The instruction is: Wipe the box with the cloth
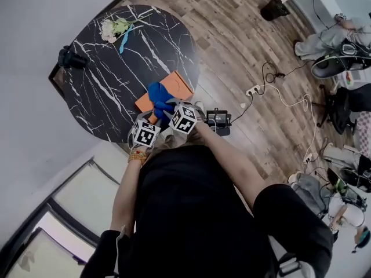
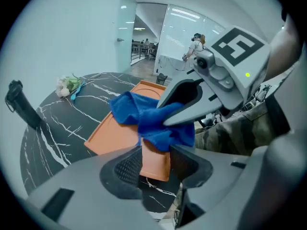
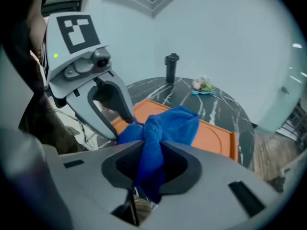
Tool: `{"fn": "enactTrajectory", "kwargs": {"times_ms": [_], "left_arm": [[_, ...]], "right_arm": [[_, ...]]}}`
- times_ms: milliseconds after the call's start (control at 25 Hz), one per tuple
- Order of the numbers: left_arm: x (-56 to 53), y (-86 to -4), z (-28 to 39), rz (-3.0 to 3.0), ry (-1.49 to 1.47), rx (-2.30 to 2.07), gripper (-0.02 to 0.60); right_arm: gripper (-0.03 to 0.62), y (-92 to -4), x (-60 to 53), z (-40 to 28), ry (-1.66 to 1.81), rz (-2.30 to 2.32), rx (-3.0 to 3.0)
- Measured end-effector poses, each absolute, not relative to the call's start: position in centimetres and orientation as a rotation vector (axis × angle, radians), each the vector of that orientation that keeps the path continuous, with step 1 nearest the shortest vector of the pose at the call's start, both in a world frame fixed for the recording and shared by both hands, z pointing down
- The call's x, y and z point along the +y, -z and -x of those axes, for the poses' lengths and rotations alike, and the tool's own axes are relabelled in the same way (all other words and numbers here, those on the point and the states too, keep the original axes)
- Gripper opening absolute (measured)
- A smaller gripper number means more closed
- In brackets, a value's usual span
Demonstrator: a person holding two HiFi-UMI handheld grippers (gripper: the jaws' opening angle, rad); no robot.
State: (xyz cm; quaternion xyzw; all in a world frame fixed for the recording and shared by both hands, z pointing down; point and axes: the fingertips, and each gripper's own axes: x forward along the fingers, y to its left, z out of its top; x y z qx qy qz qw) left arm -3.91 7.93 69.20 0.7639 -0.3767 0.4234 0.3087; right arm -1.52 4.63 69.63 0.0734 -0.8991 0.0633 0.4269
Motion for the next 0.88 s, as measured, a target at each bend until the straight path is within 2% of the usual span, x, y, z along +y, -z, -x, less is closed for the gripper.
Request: {"fn": "enactTrajectory", "kwargs": {"times_ms": [80,200,520,600,760,880], "left_arm": [[7.6,-69.5,4.5,-2.039,-1.138,-0.989,0.151],[7.4,-69.5,4.6,-2.066,-1.121,-0.984,0.138],[7.8,-69.4,4.4,-2.133,-1.161,-0.945,0.146],[7.8,-69.4,4.5,-2.139,-1.152,-0.942,0.147],[7.6,-69.3,4.6,-2.152,-1.141,-0.955,0.138],[7.4,-69.2,4.8,-2.149,-1.126,-0.967,0.135]], "right_arm": [[0.078,-69.9,1.7,-1.1,-0.216,-0.407,-2.196],[0.078,-69.7,-1.2,-3.7,-0.256,-0.648,-2.121],[0.075,-70.0,7.4,2.8,-0.143,-0.267,-2.190],[0.075,-70.2,6.0,1.2,-0.128,-0.287,-2.160],[0.077,-70.2,-0.5,-5.4,-0.285,-0.648,-2.076],[0.077,-69.7,-0.8,-5.6,-0.354,-0.748,-2.062]]}}
